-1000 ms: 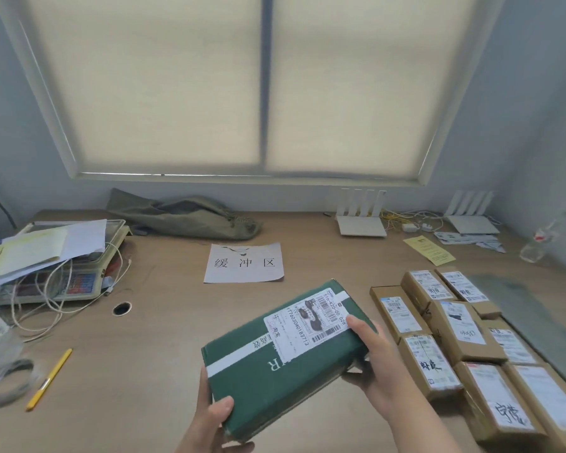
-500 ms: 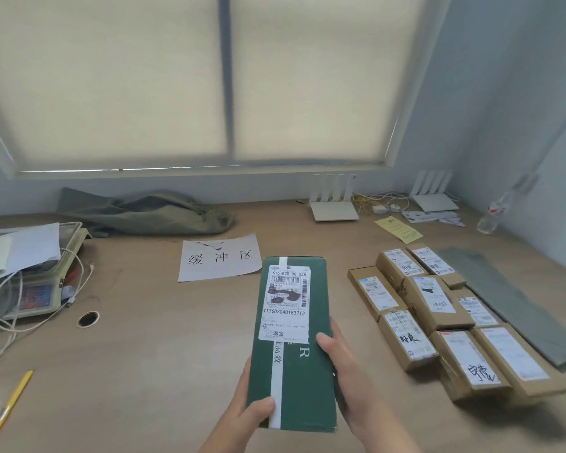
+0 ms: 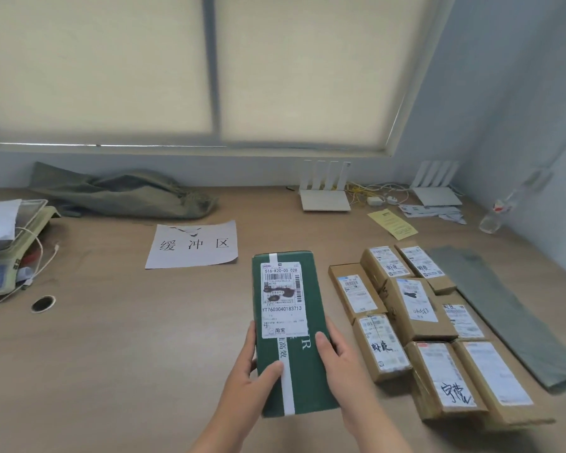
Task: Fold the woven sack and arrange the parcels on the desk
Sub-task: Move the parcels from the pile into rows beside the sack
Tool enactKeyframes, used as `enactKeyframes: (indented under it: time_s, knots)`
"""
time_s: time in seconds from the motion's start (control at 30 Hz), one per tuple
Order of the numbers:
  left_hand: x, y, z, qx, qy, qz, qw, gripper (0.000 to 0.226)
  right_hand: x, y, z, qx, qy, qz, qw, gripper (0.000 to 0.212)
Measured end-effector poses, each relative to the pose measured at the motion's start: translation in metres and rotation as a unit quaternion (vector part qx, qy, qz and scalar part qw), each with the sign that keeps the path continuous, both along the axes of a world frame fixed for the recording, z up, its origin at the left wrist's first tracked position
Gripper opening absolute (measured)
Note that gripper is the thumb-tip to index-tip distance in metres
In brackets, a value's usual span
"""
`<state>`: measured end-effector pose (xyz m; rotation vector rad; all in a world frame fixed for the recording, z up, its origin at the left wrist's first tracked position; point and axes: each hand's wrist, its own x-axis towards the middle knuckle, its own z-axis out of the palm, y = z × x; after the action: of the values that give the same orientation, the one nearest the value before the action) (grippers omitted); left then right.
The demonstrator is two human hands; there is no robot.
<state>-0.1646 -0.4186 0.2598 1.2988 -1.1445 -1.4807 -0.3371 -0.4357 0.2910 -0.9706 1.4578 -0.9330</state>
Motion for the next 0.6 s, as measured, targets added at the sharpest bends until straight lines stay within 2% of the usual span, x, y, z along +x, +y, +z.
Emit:
enactKeyframes:
  time_s: [0.2,0.43,0.6]
  knots:
    - [-0.072,-0.044,-0.025,0.043,-0.033,0.019,0.998,0.075,-0.062,-0.046,-0.032,0.029,0.043,0.019,0.998,0.035]
    - [-0.122,-0.086,-0.067,0.076,-0.047,0.035,0.995,0.074,-0.11,-0.091,-0.077,0.057,0.081,0.074,0.992,0.052]
    - [-0.139,-0.103,-0.089,0.096,-0.057,0.077,0.991,0.067,-0.119,-0.113,-0.102,0.059,0.096,0.074,0.991,0.061]
